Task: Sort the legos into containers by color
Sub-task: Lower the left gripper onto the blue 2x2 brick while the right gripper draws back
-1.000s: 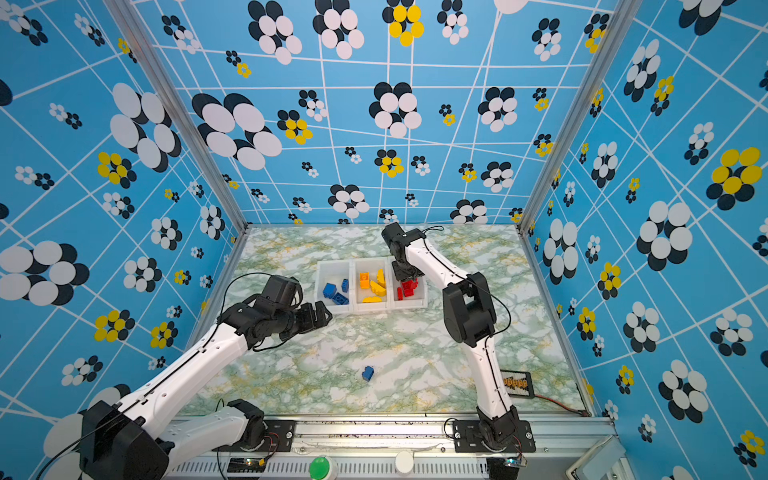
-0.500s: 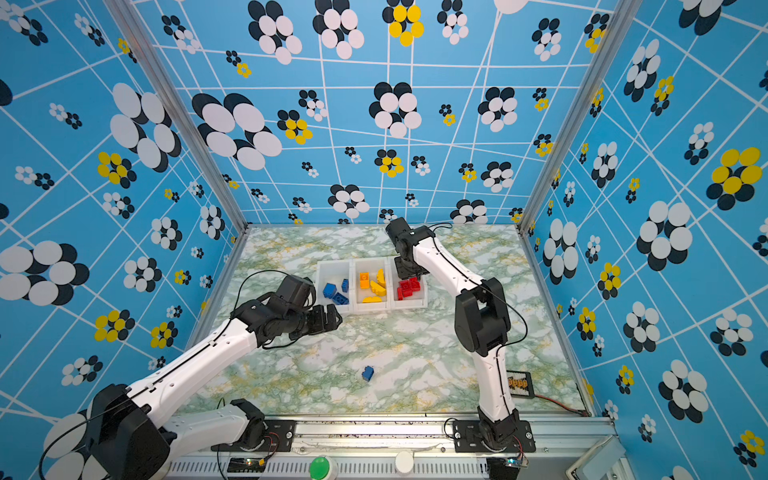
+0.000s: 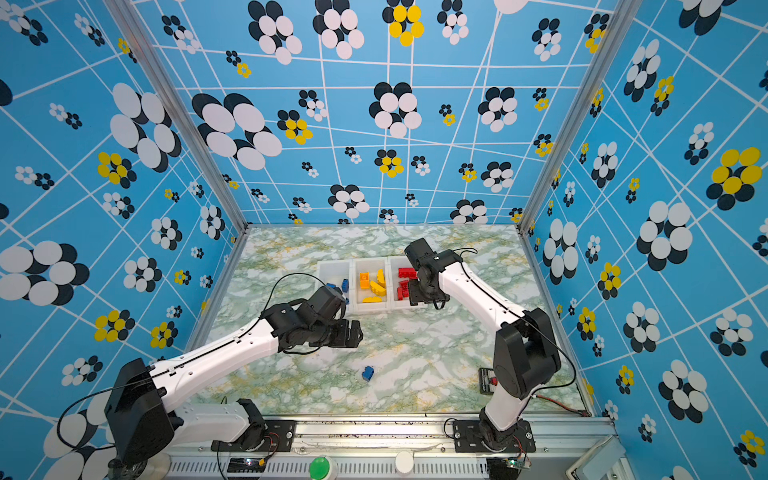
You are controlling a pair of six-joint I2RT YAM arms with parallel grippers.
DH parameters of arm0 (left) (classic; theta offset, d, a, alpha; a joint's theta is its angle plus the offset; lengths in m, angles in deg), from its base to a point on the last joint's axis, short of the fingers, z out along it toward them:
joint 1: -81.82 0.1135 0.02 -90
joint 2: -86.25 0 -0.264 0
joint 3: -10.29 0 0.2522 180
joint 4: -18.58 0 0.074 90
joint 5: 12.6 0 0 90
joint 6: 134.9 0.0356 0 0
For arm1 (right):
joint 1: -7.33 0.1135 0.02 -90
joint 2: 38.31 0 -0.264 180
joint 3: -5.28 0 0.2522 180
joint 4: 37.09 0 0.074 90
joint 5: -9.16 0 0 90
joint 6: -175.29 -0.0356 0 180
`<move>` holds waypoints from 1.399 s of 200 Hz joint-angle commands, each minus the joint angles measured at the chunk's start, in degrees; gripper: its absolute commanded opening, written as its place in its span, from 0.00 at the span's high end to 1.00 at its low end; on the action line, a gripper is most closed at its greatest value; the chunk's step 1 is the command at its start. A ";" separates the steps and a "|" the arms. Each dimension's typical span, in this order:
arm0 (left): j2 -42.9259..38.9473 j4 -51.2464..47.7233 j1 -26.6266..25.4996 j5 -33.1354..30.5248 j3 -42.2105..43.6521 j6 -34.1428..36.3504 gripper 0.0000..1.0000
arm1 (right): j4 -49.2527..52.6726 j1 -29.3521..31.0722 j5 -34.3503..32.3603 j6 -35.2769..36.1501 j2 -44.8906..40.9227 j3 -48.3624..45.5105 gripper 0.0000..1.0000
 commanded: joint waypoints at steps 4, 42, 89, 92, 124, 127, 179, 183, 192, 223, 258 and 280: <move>2.38 -0.68 -4.05 -3.44 -1.64 -2.25 0.02 | -1.61 -0.15 3.00 -2.20 -6.06 -5.41 0.29; 7.37 -0.47 -9.96 -6.07 -3.52 -4.65 0.04 | -1.85 -0.17 5.21 -3.76 -13.72 -12.80 0.26; 12.56 -0.14 -15.29 -7.54 -5.91 -7.33 0.07 | -2.17 -0.19 7.11 -5.22 -20.92 -20.14 0.24; 12.83 -0.14 -15.51 -7.58 -6.01 -7.41 0.08 | -2.17 -0.20 7.13 -5.24 -21.33 -20.50 0.24; 16.00 -1.54 -16.96 -7.58 -7.76 -7.61 0.10 | -2.08 -0.19 7.49 -6.37 -24.74 -23.24 0.23; 16.28 -1.67 -17.02 -7.54 -7.89 -7.61 0.11 | -2.08 -0.20 7.50 -6.38 -24.97 -23.46 0.23; 19.96 -4.05 -17.16 -6.74 -8.66 -8.66 0.19 | -1.86 -0.19 7.21 -7.61 -28.93 -26.53 0.23; 20.17 -4.09 -17.16 -6.58 -8.68 -8.70 0.20 | -1.90 -0.23 7.22 -7.69 -29.13 -26.76 0.23; 20.65 -4.01 -17.16 -6.12 -8.70 -8.74 0.22 | -1.90 -0.20 7.16 -7.99 -29.58 -27.08 0.23; 22.77 -4.21 -17.19 -4.98 -9.72 -8.55 0.27 | -1.75 -0.21 6.91 -8.36 -30.74 -27.90 0.23; 25.18 -5.53 -17.16 -4.15 -10.86 -8.62 0.34 | -1.49 -0.21 6.63 -8.24 -31.02 -28.14 0.23; 25.99 -6.41 -17.16 -3.92 -11.21 -8.73 0.39 | -1.77 -0.22 6.64 -8.23 -30.93 -28.28 0.23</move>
